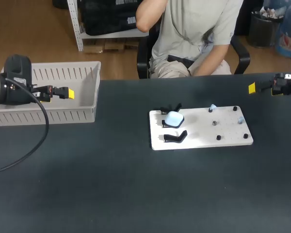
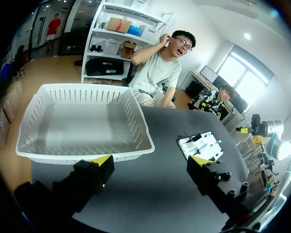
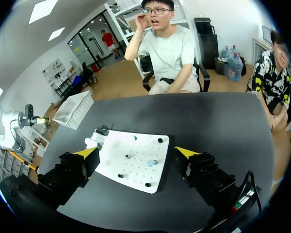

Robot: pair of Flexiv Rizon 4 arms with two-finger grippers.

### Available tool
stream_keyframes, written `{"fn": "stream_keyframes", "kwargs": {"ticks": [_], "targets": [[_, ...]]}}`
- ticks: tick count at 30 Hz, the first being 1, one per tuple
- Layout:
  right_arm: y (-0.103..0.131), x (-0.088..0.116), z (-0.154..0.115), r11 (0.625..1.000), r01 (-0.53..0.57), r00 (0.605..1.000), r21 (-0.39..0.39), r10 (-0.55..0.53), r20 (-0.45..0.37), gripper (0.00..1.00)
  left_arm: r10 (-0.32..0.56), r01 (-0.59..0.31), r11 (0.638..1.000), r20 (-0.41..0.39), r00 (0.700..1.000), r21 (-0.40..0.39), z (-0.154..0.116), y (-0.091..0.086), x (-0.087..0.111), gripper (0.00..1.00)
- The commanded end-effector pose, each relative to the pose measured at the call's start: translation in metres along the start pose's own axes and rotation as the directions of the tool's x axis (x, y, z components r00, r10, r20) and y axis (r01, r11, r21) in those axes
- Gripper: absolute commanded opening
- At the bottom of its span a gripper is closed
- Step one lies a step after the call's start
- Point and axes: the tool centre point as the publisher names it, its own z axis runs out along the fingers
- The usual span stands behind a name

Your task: Pick up each earbud case from the left stands, insert the matching earbuds, close the lid, and place the case in the box.

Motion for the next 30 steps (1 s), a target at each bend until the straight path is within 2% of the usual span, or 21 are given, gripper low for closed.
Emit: {"fn": "stream_keyframes", "kwargs": {"ticks": [1,15,21,24,30], "targets": [[0.000,0.000,0.000,1.000,0.001,1.000,0.000,-0.001,0.000,1.00,-0.002,0.002,1.000,-0.010,1.000,-0.010,0.000,-0.002,-0.002,1.00],[0.000,0.000,0.000,1.000,0.001,1.000,0.000,-0.001,0.000,1.00,0.013,-0.012,1.000,-0.011,1.000,0.010,0.003,-0.003,-0.003,1.00],[0.000,0.000,0.000,1.000,0.001,1.000,0.000,-0.001,0.000,1.00,0.079,-0.077,0.994,-0.014,0.997,0.077,0.008,-0.009,-0.007,1.00],[0.000,0.000,0.000,1.000,0.001,1.000,0.000,-0.001,0.000,1.00,0.160,-0.158,0.980,-0.009,0.987,0.119,0.012,-0.019,-0.014,1.00],[0.000,0.000,0.000,1.000,0.001,1.000,0.000,-0.001,0.000,1.00,0.225,-0.221,0.962,-0.008,0.974,0.161,0.013,-0.028,-0.018,1.00]]}}
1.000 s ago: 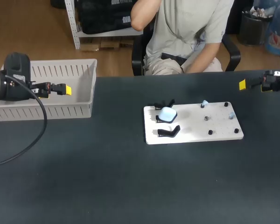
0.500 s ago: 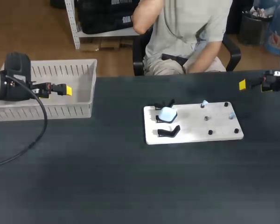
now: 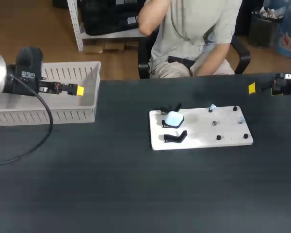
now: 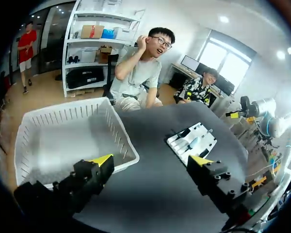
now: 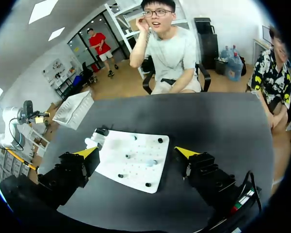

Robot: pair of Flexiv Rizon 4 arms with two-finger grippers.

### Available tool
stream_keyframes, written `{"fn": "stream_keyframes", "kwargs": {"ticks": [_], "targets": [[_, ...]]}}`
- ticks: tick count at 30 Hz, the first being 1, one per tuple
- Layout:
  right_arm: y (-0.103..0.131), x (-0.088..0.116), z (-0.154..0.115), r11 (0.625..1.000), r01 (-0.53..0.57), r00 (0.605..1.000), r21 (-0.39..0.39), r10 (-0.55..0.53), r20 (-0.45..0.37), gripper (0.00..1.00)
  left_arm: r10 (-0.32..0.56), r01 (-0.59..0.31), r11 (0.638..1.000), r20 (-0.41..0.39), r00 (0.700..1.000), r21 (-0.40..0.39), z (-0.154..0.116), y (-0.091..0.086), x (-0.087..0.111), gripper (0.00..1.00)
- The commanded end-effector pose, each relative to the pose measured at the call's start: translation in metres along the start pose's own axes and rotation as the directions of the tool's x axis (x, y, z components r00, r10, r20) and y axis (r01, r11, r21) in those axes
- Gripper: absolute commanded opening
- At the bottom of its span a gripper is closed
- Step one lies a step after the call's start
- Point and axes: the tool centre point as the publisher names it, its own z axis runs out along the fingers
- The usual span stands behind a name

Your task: Pick up each earbud case from the left stands, insert the matching earbuds, close the lid, and place the case in the box.

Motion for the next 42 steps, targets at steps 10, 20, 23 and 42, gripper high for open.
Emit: {"fn": "stream_keyframes", "kwargs": {"ticks": [10,20,23,42], "targets": [[0.000,0.000,0.000,1.000,0.001,1.000,0.000,-0.001,0.000,1.00,0.337,-0.344,0.911,0.067,0.939,0.227,0.006,-0.027,-0.009,1.00],[0.000,0.000,0.000,1.000,0.001,1.000,0.000,-0.001,0.000,1.00,0.514,-0.504,0.788,0.072,0.855,0.354,0.028,-0.062,-0.011,1.00],[0.000,0.000,0.000,1.000,0.001,1.000,0.000,-0.001,0.000,1.00,0.565,-0.549,0.730,0.092,0.820,0.407,0.037,-0.075,-0.006,1.00],[0.000,0.000,0.000,1.000,0.001,1.000,0.000,-0.001,0.000,1.00,0.660,-0.611,0.576,0.131,0.740,0.544,0.101,-0.112,0.025,1.00]]}}
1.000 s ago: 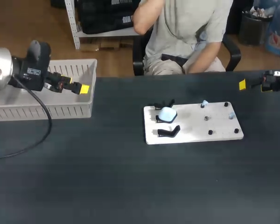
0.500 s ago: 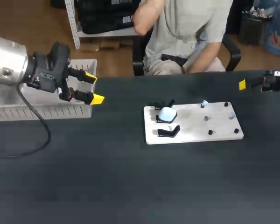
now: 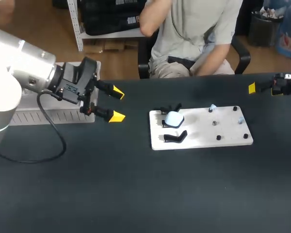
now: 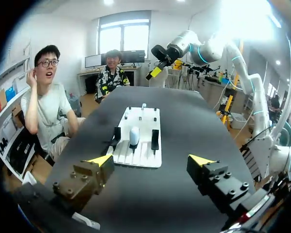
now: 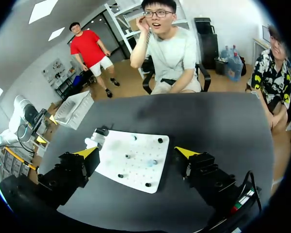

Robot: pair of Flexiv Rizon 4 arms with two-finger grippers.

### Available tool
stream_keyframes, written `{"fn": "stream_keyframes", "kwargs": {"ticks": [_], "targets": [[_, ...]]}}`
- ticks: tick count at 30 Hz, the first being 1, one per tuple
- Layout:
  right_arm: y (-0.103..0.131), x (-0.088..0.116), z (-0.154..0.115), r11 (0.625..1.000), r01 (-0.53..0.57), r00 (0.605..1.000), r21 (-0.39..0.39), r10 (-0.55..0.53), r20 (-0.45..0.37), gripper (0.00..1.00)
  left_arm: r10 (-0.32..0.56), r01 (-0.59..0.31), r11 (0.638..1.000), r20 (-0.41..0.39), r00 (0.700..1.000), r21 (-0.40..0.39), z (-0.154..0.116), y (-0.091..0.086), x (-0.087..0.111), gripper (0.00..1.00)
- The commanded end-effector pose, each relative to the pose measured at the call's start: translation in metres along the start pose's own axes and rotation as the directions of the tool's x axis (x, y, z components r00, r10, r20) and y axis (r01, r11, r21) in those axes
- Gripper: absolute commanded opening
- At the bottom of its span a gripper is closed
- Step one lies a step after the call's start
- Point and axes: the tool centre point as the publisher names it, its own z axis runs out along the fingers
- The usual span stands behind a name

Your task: Pick up each earbud case from the left stands, insert the matching earbuds, close the lid, and place the case in the box.

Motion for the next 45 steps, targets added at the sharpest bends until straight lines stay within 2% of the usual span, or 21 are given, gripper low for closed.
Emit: {"fn": "stream_keyframes", "kwargs": {"ticks": [1,17,21,23,27,30,41,45], "targets": [[0.000,0.000,0.000,1.000,0.001,1.000,0.000,-0.001,0.000,1.00,-0.005,0.004,0.998,0.002,1.000,0.067,0.024,0.011,0.003,1.00],[0.000,0.000,0.000,1.000,0.001,1.000,0.000,-0.001,0.000,1.00,-0.034,0.032,0.991,0.014,0.999,0.132,0.072,0.018,0.005,1.00],[0.000,0.000,0.000,1.000,0.001,1.000,0.000,-0.001,0.000,1.00,-0.063,0.059,0.990,0.025,0.998,0.130,0.086,0.023,0.008,1.00],[0.000,0.000,0.000,1.000,0.001,1.000,0.000,-0.001,0.000,1.00,-0.045,0.040,0.993,0.035,0.998,0.112,0.092,0.025,0.011,1.00],[0.000,0.000,0.000,1.000,0.001,1.000,0.000,-0.001,0.000,1.00,-0.050,0.044,0.991,0.044,0.998,0.125,0.102,0.028,0.013,1.00],[0.000,0.000,0.000,1.000,0.001,1.000,0.000,-0.001,0.000,1.00,-0.051,0.044,0.990,0.054,0.997,0.131,0.109,0.032,0.012,0.94],[0.000,0.000,0.000,1.000,0.001,1.000,0.000,-0.001,0.000,1.00,-0.043,0.033,0.992,0.080,0.996,0.121,0.136,0.041,0.011,0.87],[0.000,0.000,0.000,1.000,0.001,1.000,0.000,-0.001,0.000,1.00,-0.022,0.011,0.992,0.088,0.996,0.122,0.143,0.040,0.010,0.79]]}}
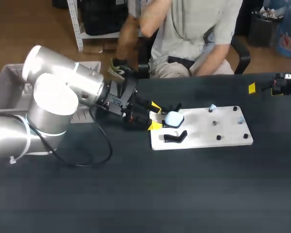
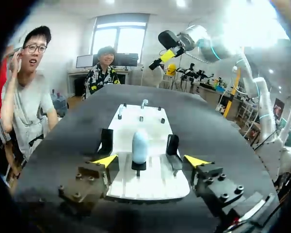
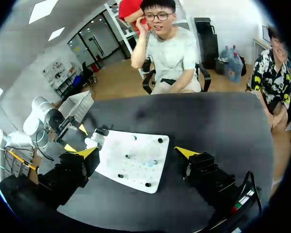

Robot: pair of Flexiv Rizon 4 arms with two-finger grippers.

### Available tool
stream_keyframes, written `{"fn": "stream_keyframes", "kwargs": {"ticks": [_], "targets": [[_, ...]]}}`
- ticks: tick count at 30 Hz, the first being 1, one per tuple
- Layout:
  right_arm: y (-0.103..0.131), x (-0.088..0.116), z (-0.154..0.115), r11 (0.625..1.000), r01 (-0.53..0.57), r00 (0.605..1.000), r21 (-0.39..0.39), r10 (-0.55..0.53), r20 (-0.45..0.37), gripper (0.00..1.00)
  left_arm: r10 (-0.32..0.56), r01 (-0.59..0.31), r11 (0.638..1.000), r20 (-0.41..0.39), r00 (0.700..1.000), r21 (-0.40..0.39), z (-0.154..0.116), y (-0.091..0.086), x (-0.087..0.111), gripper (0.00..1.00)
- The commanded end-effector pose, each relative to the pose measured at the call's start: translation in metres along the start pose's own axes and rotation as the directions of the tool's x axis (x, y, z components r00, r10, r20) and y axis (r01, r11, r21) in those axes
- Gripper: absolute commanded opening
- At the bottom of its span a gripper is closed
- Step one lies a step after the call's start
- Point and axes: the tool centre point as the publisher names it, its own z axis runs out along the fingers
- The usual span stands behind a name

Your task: Pick up each earbud case from the left stands, insert the matching earbuds, close the lid, and place the case in the box.

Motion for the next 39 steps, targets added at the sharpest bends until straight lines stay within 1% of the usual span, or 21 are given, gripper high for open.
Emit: {"fn": "stream_keyframes", "kwargs": {"ticks": [1,5,7,10,16,19,20,22,24,27,31,33,39], "targets": [[0.000,0.000,0.000,1.000,0.001,1.000,0.000,-0.001,0.000,1.00,0.008,-0.008,1.000,0.006,1.000,0.009,0.011,0.006,0.001,0.78],[0.000,0.000,0.000,1.000,0.001,1.000,0.000,-0.001,0.000,1.00,0.015,-0.016,1.000,0.007,1.000,0.002,0.017,0.011,0.002,0.71],[0.000,0.000,0.000,1.000,0.001,1.000,0.000,-0.001,0.000,1.00,0.019,-0.019,1.000,0.006,1.000,-0.005,0.020,0.015,0.003,0.66],[0.000,0.000,0.000,1.000,0.001,1.000,0.000,-0.001,0.000,1.00,0.016,-0.016,1.000,0.005,1.000,-0.008,0.022,0.018,0.005,0.65],[0.000,0.000,0.000,1.000,0.001,1.000,0.000,-0.001,0.000,1.00,0.025,-0.025,1.000,0.005,1.000,0.004,0.029,0.017,0.005,0.58],[0.000,0.000,0.000,1.000,0.001,1.000,0.000,-0.001,0.000,1.00,0.024,-0.024,1.000,0.011,1.000,0.006,0.030,0.018,0.004,0.56],[0.000,0.000,0.000,1.000,0.001,1.000,0.000,-0.001,0.000,1.00,0.023,-0.023,1.000,0.013,1.000,0.007,0.031,0.019,0.003,0.55],[0.000,0.000,0.000,1.000,0.001,1.000,0.000,-0.001,0.000,1.00,0.022,-0.022,1.000,0.017,1.000,0.008,0.031,0.020,0.002,0.50],[0.000,0.000,0.000,1.000,0.001,1.000,0.000,-0.001,0.000,1.00,0.018,-0.018,1.000,0.020,1.000,0.008,0.032,0.021,0.002,0.51],[0.000,0.000,0.000,1.000,0.001,1.000,0.000,-0.001,0.000,1.00,0.012,-0.012,1.000,0.021,1.000,0.007,0.032,0.022,0.002,0.55],[0.000,0.000,0.000,1.000,0.001,1.000,0.000,-0.001,0.000,1.00,0.001,-0.002,1.000,0.026,1.000,0.009,0.032,0.022,0.002,0.53],[0.000,0.000,0.000,1.000,0.001,1.000,0.000,-0.001,0.000,1.00,-0.002,0.002,1.000,0.028,1.000,0.010,0.033,0.022,0.002,0.50],[0.000,0.000,0.000,1.000,0.001,1.000,0.000,-0.001,0.000,1.00,0.003,-0.004,1.000,0.033,0.999,0.023,0.036,0.021,0.001,0.49]]}}
